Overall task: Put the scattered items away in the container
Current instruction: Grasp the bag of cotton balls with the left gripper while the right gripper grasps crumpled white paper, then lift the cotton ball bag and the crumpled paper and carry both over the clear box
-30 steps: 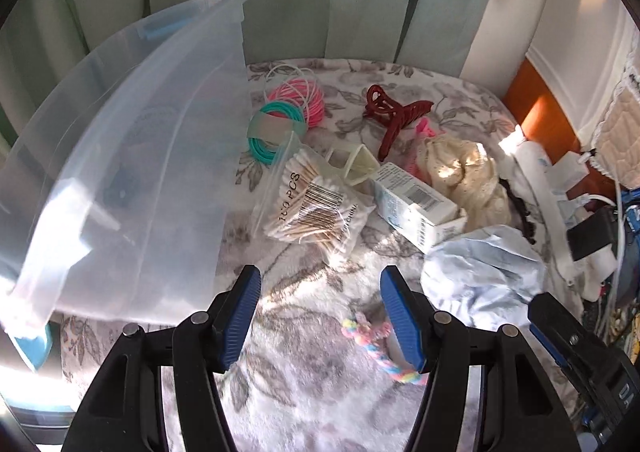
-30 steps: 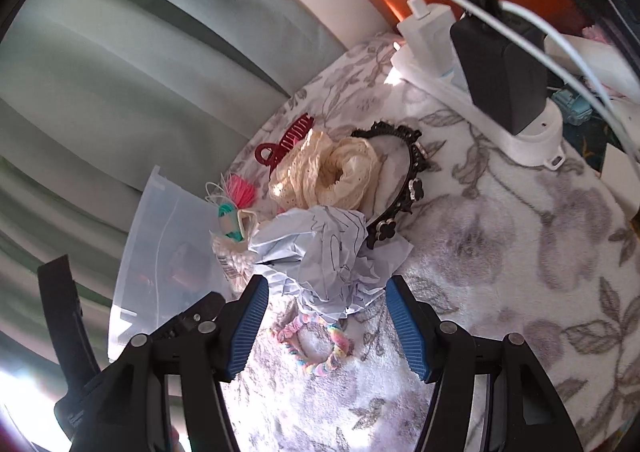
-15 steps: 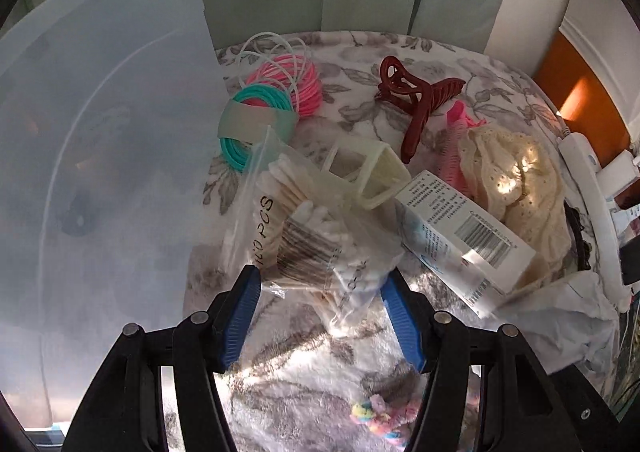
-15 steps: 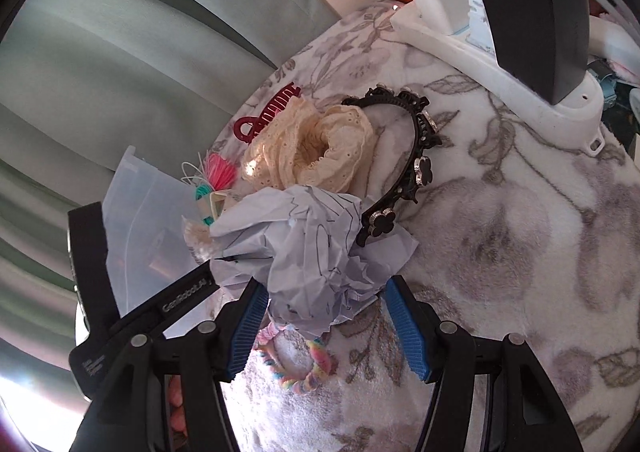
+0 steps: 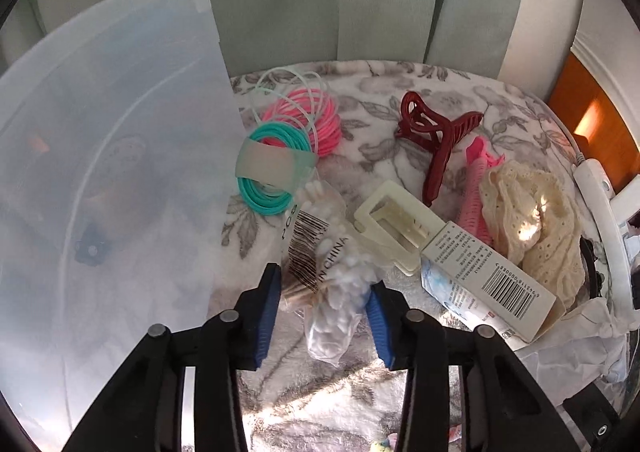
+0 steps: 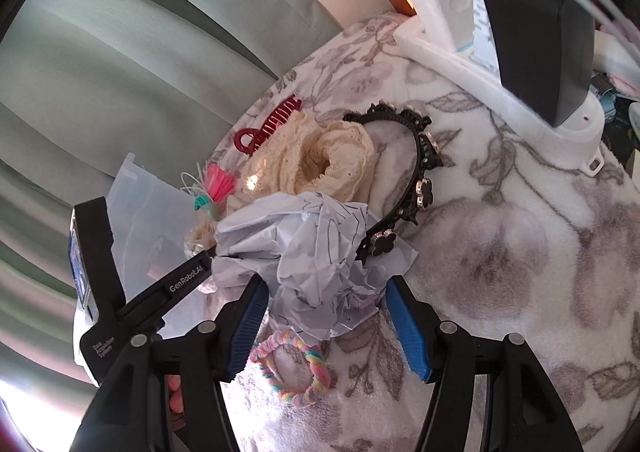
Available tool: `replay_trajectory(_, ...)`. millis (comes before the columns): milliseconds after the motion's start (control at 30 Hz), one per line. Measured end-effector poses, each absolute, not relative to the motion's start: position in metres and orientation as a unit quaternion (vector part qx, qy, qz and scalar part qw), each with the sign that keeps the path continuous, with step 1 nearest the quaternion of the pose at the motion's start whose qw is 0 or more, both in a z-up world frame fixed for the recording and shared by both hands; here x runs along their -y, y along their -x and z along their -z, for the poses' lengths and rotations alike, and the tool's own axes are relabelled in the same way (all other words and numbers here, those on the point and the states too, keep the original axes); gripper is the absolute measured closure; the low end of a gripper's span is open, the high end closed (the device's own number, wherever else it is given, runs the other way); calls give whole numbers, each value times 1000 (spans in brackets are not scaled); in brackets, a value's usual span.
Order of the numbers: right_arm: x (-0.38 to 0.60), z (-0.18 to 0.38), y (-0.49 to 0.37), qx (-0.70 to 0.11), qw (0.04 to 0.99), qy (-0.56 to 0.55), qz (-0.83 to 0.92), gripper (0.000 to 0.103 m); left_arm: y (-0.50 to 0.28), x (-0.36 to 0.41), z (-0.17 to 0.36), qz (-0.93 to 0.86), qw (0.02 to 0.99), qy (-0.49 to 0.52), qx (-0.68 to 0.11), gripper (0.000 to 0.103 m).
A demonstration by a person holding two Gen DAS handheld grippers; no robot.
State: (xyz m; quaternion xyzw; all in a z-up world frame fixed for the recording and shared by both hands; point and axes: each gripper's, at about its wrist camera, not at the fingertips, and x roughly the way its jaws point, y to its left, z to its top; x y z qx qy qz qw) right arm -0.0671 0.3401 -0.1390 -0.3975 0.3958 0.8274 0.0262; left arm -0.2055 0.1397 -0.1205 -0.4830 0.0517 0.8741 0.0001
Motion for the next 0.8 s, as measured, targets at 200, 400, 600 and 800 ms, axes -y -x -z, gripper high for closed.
replay_trajectory(200,-342,133,60,-409,22,383,-828,57,195,-136,110,-878,0,477,-46,74)
replay_trajectory(400,-342,121,50,-416,25,364,-833,65,174,-132,95,-879,16,476,-33,76)
replay_trajectory(600,-338,92,35,-404,25,338,-850,65,153,-129,73,-884,42,466,-8,77)
replay_trajectory(800,-328,61,20,-387,15,312,-868,66,136,-123,47,-893,58,446,15,77)
